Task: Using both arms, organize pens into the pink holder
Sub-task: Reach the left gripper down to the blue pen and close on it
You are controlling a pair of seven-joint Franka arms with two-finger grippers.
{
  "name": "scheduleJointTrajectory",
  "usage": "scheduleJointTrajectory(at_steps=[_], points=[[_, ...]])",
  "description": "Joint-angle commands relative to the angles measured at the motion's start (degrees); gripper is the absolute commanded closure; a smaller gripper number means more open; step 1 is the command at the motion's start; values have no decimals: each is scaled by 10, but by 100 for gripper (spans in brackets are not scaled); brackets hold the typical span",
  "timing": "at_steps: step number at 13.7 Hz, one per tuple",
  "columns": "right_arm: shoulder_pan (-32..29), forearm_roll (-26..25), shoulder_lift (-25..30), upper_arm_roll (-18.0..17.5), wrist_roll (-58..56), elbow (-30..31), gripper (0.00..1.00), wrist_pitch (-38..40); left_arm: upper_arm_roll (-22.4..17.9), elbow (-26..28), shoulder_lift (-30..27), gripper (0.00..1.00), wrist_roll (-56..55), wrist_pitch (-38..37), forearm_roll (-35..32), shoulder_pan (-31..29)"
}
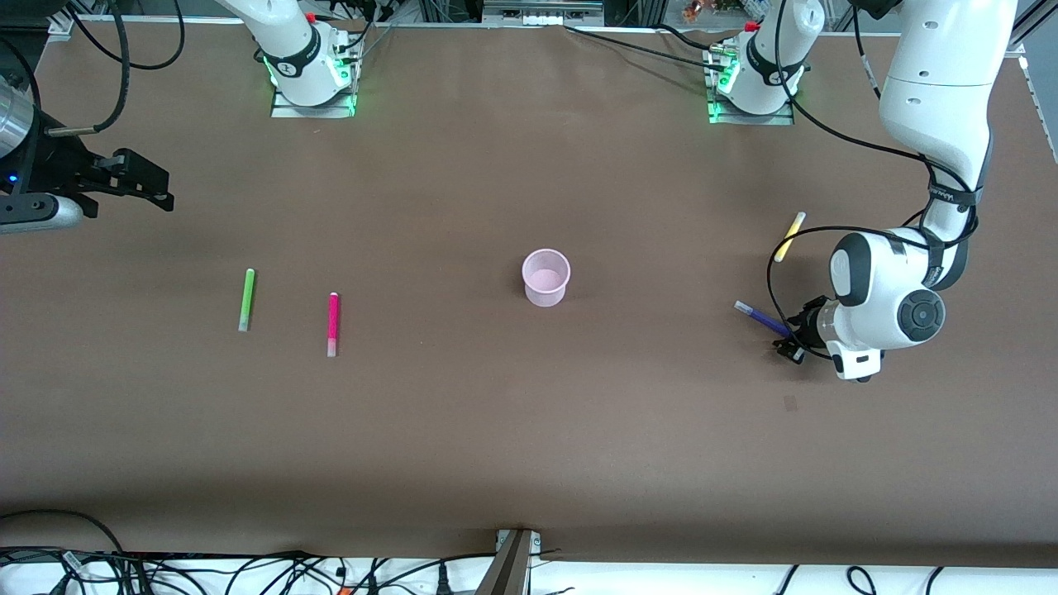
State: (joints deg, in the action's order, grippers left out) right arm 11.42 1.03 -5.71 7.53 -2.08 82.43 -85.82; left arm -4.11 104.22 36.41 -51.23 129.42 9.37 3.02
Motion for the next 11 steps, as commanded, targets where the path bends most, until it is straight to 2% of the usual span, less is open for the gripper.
scheduleJointTrajectory(at_steps=[1,2,6,8,11], points=[[2,7,-2,2,5,-10,0,7,-3,14,-12,47,4,7,1,3],[2,7,-2,2,5,-10,0,7,-3,14,-12,53,8,6,1,3],[2,7,-2,2,5,-10,0,7,-3,12,-12,100,21,5,1,3],[2,7,-2,2,5,-10,0,7,-3,4,-26,100,21,0,1,2],[1,7,-2,2,5,-10,0,7,0,-23,-78,100,9,-15,3,3]])
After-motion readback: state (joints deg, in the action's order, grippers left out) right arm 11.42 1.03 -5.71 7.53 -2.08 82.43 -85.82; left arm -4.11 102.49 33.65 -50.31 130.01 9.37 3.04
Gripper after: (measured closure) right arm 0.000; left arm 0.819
